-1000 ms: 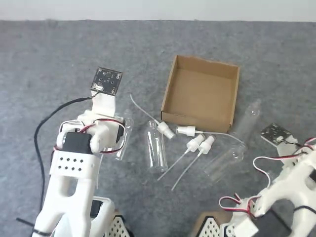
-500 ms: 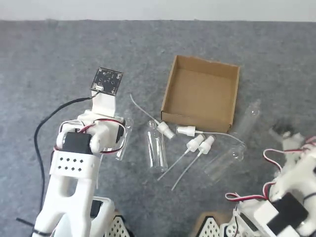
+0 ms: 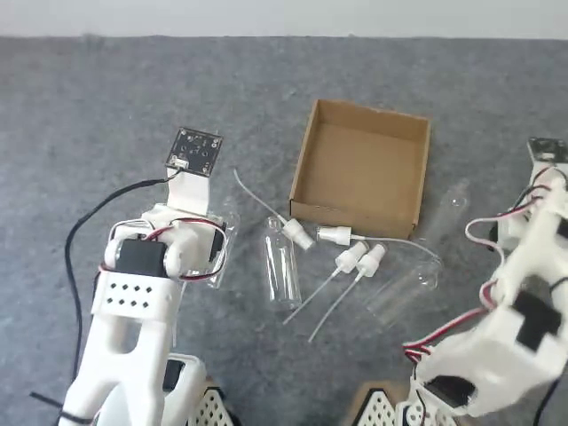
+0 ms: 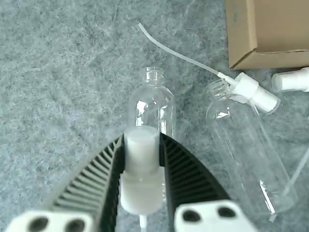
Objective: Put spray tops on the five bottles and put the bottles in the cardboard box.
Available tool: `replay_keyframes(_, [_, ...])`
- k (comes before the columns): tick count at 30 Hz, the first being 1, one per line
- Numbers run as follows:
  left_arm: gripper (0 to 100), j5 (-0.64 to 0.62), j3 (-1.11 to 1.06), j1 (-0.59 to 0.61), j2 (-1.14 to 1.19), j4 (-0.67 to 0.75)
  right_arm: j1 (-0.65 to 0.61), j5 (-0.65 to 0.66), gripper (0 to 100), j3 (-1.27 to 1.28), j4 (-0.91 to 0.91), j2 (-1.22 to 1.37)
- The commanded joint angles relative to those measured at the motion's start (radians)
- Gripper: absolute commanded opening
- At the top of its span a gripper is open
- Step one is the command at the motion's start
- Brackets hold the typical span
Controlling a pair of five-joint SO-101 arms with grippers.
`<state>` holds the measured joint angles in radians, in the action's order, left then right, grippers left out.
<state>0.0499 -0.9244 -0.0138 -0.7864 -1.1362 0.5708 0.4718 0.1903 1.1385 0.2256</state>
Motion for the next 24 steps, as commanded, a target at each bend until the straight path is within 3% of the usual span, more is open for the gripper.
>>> replay_keyframes(1, [1, 0.008, 0.004, 0.003, -0.037, 0.023, -0.013, -0.031, 4.9, -0.163, 0.042, 0.096])
replay_keyframes(6, [1, 0.008, -0.005, 0.002, -0.037, 0.041, -0.018, 0.034, 22.9, -0.233, 0.111, 0.189])
replay_keyframes(9, [1, 0.009, -0.030, 0.002, -0.037, 0.077, -0.028, 0.040, 28.4, -0.239, 0.116, 0.194])
replay_keyframes(18, [1, 0.009, -0.033, 0.003, -0.037, 0.074, -0.064, 0.041, 27.9, -0.327, 0.219, 0.197])
replay_keyframes(24, [1, 0.009, -0.033, 0.003, -0.037, 0.077, -0.051, 0.103, 14.1, -0.341, 0.275, 0.206])
